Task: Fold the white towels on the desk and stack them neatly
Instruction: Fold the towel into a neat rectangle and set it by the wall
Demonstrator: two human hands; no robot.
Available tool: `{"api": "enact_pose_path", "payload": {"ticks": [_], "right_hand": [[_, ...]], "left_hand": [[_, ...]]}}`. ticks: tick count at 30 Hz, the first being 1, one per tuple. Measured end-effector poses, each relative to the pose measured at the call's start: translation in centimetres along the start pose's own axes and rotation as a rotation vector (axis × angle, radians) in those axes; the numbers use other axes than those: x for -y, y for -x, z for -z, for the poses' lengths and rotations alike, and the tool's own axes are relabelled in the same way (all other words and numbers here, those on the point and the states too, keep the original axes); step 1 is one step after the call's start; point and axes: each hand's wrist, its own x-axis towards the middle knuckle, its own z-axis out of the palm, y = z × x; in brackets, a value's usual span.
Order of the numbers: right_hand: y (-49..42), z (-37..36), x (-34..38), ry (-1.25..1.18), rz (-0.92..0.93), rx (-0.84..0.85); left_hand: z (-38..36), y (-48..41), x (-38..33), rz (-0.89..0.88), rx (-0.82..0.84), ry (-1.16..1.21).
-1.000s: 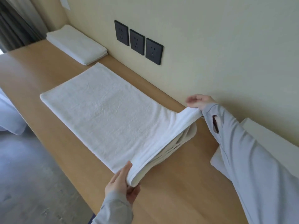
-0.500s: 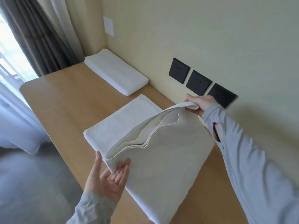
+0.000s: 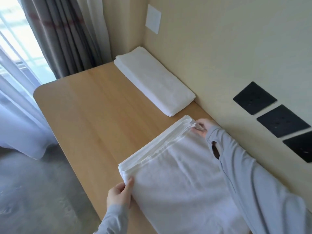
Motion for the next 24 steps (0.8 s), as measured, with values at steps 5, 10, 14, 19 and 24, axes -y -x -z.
{"api": "enact_pose_path", "payload": {"ticks": [5, 10, 14, 19, 24], "right_hand": [[-2.0, 1.1, -0.5, 0.302, 0.126, -0.059], [-2.1, 3.2, -0.6, 0.790, 0.456, 0.158], [-2.5, 3.4, -1.6, 0.685, 0.571, 0.200], [-3.9, 3.0, -2.6, 0.812, 0.606, 0.164], [-4.3, 2.4, -2.0, 0.860, 0.645, 0.056]], "left_hand": [[-0.1, -0.9, -0.7, -0.348, -0.188, -0.272], [-0.8, -2.1, -2.8, -0.558, -0.053, -0.448], [-1.0, -2.8, -2.9, -0.636, -0.010, -0.521], [-1.1, -3.2, -3.3, -0.648, 0.000, -0.581], [-0.6, -3.5, -3.9, -0.688, 0.054, -0.647]]}}
